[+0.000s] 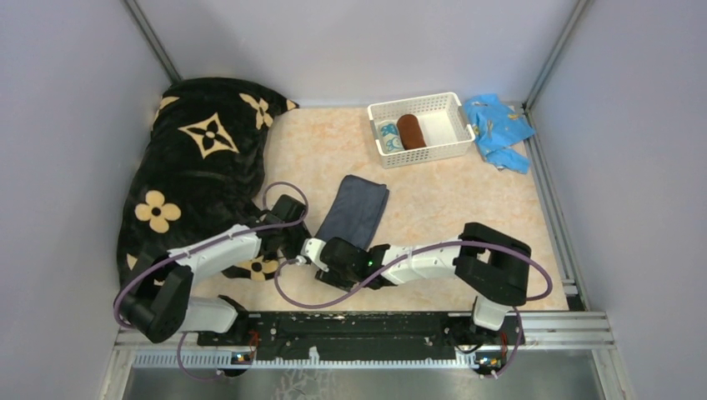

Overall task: Roll the towels
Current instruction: Roll the towel at the center of the board.

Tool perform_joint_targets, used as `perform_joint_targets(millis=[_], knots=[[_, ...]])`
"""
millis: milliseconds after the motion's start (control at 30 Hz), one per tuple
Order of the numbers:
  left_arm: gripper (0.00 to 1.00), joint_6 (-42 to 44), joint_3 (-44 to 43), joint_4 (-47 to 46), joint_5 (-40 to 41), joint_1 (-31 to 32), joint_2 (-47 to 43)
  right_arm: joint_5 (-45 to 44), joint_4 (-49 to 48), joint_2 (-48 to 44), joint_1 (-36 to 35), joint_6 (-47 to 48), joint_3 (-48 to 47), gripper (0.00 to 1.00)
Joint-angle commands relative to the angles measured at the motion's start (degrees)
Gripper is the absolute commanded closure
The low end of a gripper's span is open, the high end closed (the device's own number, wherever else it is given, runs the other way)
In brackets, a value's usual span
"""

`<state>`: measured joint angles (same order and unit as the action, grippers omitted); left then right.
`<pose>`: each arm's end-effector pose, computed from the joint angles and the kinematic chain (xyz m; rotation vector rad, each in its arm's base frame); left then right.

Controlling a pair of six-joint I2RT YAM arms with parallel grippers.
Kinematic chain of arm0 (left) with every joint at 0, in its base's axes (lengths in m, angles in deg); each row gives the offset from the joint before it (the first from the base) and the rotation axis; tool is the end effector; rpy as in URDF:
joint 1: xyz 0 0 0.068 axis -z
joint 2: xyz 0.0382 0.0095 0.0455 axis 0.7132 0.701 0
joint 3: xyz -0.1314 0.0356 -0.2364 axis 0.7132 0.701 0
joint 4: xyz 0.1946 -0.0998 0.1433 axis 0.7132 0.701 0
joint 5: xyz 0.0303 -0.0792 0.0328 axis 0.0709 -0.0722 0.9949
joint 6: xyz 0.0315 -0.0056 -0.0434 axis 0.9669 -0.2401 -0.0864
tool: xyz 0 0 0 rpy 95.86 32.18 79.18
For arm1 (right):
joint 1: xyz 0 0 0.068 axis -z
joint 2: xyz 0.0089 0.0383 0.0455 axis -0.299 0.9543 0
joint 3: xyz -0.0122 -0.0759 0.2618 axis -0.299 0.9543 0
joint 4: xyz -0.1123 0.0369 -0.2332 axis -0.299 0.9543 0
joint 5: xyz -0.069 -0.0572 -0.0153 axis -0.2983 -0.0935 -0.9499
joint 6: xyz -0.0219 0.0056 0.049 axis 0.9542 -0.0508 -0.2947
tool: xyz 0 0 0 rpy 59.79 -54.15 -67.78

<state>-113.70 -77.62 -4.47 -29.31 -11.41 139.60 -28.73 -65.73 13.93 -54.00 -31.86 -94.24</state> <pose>0.1908 -0.1274 0.1559 -0.6087 2.6938 -0.4407 0.1108 0.3111 0.1556 -1.5077 1.9785 0.2884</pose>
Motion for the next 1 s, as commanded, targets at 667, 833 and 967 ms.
perform_joint_targets(millis=[667, 833, 967], knots=[[0.33, 6.8, -2.4, 8.5, 4.3, -5.9, -0.5, 20.5, 1.3, 1.0, 5.2, -6.1, -1.1, 1.0], [0.25, 6.6, -2.6, 8.8, 3.0, -6.0, -8.4, 36.6, -2.0, 1.8, 11.9, -11.6, -2.5, 1.0], [0.24, 6.5, -1.9, 10.6, 1.6, -6.1, -14.0, 48.4, -8.7, 4.1, 18.8, -19.2, -1.6, 1.0]])
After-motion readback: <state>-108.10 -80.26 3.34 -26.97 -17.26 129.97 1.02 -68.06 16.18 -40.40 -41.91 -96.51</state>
